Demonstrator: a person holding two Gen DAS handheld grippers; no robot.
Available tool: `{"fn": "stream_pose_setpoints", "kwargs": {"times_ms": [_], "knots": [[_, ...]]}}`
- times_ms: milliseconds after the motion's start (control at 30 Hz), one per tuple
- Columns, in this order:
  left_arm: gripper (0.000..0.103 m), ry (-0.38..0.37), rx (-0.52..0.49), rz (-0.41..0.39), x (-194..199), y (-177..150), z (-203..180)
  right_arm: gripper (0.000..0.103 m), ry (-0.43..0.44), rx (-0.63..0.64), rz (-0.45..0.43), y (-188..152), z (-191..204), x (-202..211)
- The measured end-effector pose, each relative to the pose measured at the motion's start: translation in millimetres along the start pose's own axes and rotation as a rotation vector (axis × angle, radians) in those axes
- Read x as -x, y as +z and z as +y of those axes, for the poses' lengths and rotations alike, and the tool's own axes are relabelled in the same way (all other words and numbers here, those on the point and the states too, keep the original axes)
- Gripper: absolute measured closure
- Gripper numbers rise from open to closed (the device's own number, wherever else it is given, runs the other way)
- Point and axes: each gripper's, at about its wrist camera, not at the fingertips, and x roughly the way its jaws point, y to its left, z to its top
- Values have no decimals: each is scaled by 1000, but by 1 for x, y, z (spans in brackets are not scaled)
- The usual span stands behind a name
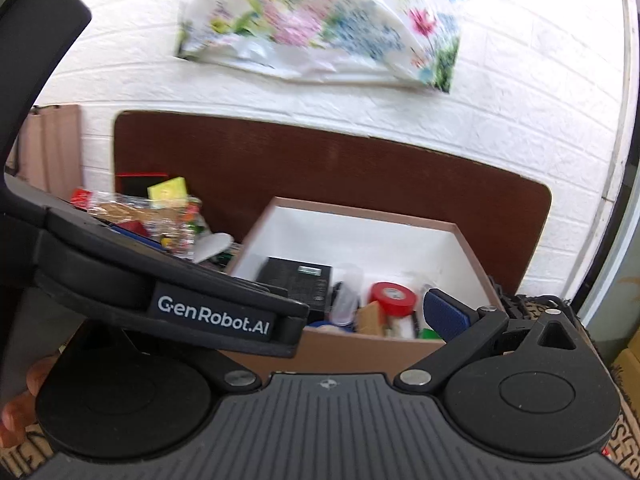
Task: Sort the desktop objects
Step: 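Withdraw both tools from the box back toward the pile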
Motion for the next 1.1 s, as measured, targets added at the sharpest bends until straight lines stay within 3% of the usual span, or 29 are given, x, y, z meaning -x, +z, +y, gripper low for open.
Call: {"fn": "stream_pose_setpoints", "kwargs": {"times_ms": [367,733,1100], "knots": [[0,99,3,56,25,-72,20,0,109,-86,54,-48,47,32],[0,155,41,121,27,-99,45,0,172,-101,133,-70,77,32],[0,108,130,129,23,-118,86,0,247,-60,164,-72,103,23]]}}
